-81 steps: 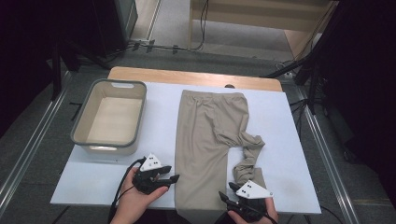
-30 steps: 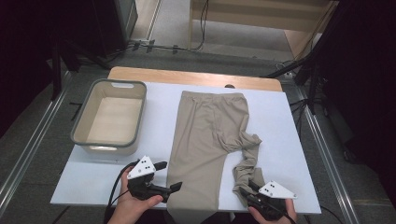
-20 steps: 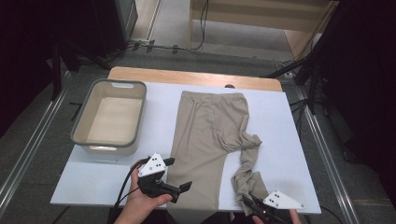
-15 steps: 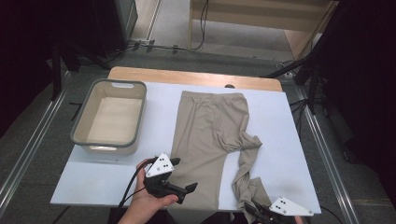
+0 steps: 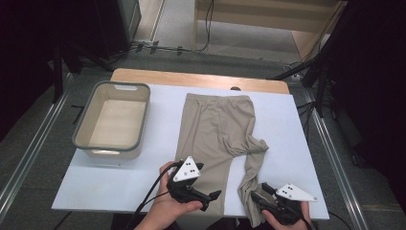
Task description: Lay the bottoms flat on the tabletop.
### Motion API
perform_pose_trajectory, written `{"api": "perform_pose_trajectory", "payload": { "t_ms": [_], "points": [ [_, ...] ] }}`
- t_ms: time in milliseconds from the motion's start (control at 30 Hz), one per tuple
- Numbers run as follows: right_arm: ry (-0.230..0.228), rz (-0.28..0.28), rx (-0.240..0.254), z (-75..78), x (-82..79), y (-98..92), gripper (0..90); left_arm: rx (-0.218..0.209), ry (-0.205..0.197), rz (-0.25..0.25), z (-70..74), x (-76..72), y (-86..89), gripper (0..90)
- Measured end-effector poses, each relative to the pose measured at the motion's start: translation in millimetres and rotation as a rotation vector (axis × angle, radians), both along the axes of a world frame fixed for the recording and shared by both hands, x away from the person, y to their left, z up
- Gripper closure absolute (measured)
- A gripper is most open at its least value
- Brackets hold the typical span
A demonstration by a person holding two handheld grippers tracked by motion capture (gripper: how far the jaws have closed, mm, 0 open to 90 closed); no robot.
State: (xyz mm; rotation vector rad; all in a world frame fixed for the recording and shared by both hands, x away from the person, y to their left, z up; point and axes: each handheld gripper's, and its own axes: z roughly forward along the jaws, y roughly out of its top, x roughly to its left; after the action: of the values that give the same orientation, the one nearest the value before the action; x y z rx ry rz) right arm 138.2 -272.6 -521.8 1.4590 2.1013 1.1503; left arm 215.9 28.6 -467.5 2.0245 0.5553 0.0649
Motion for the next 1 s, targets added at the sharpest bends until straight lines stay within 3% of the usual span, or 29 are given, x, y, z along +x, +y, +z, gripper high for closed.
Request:
{"api": "perform_pose_trajectory", "payload": {
  "t_ms": [67,233,433,500,567,700,800,867,933,967,1000],
  "points": [
    [0.002,0.021,-0.003,-4.0,1.5,2.8,51.4,0.008,-0.001,-0.011,-0.4,0.3,-8.9,0.5],
    [-0.001,0.065,-0.014,-3.7,-4.6,5.6,77.9,0.028,0.011,-0.020,-3.9,4.3,-30.2,1.1],
    [0.036,0.086,0.024,1.9,-27.2,-2.4,80.8,0.056,0.036,-0.007,-10.7,8.1,-59.5,5.2],
    [0.041,0.091,0.034,5.2,-35.5,-6.0,80.5,0.069,0.040,-0.028,-13.8,8.4,-69.1,8.2],
    [0.041,0.087,0.025,8.4,-41.8,-10.1,74.3,0.084,0.042,-0.048,-17.2,8.4,-80.3,19.7],
    [0.002,-0.004,0.036,10.3,-43.6,-26.6,56.6,0.169,0.040,-0.063,-25.0,10.7,-107.2,37.3],
    [-0.010,-0.056,0.032,8.8,-34.9,-35.0,55.0,0.262,0.035,-0.035,-34.8,12.7,-124.2,47.0],
    [-0.014,-0.064,0.020,6.7,-29.3,-36.7,54.3,0.304,0.059,-0.038,-41.2,14.4,-129.1,55.7],
    [-0.019,-0.071,0.026,5.1,-25.6,-37.2,53.5,0.303,0.050,-0.028,-42.6,12.8,-129.6,70.6],
    [-0.026,-0.069,0.028,4.2,-23.8,-37.6,53.1,0.293,0.066,-0.049,-41.9,12.8,-128.3,80.4],
    [-0.029,-0.070,0.029,3.7,-22.3,-37.9,52.5,0.290,0.076,-0.067,-41.0,12.3,-127.1,84.1]
  ]
}}
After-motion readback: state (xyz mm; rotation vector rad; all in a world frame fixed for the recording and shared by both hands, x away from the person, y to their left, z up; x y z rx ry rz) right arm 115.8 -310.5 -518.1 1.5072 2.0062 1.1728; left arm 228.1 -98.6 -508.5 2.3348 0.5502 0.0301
